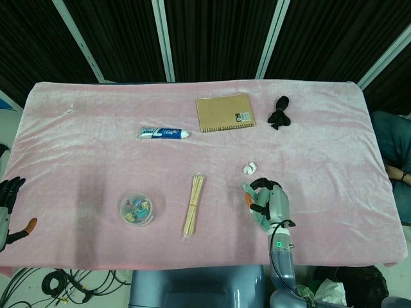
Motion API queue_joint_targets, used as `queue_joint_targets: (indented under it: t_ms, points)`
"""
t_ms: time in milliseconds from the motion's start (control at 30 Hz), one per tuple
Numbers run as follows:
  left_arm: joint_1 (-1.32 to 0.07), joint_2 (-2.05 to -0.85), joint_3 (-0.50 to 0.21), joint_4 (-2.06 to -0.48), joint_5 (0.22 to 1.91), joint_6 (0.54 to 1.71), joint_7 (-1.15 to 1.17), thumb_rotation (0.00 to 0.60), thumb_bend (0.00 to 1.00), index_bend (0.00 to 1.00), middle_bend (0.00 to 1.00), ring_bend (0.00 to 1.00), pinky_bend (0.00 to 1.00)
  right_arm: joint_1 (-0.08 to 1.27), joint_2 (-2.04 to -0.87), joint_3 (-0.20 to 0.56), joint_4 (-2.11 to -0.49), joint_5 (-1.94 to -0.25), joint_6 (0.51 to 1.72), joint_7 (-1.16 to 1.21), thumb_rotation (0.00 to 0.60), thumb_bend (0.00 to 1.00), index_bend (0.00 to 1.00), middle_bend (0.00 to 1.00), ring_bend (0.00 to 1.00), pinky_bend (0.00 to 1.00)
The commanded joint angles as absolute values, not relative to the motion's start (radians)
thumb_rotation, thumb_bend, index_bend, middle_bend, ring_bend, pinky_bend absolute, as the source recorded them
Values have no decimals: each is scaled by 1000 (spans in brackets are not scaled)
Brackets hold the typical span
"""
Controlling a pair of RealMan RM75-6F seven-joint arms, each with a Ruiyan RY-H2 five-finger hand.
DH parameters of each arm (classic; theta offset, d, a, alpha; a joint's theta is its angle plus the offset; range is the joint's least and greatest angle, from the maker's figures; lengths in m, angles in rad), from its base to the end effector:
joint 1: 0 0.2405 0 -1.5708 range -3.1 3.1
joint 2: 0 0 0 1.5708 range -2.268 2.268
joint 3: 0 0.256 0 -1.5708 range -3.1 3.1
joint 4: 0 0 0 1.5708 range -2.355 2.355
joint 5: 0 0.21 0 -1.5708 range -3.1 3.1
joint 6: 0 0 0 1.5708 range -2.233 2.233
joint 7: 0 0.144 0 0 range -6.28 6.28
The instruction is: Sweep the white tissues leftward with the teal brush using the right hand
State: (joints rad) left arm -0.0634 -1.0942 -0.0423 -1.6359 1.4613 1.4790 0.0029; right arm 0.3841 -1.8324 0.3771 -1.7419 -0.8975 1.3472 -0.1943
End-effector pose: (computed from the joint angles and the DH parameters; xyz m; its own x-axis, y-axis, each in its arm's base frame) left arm -0.3180 0.1724 0.1652 0.3955 0.0244 0.9182 0.9169 0.0483 -0.3962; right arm -0.1497 -0.2712 -0.0258 -0.3981 -0.0767 0.9141 -0.8978 0.2371 -0.3711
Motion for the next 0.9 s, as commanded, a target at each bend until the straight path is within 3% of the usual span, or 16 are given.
queue_joint_targets:
  t_ms: [33, 533, 900]
  points:
    - [-63, -1094, -43, -1636, 1461, 1479, 1, 600, 276, 61, 54, 0, 0, 393, -1844, 391, -1731, -887, 1341, -186, 600, 391, 730, 594, 346, 155]
    - [-64, -1093, -45, -1639, 1454, 1476, -1, 600, 276, 65, 54, 0, 0, 469, -1921, 539, -1626, -853, 1260, -25, 600, 399, 740, 596, 348, 161]
    - [-65, -1089, -44, -1645, 1447, 1466, -5, 600, 276, 65, 54, 0, 0, 468, -1891, 564, -1627, -952, 1208, 162, 600, 399, 748, 584, 348, 161]
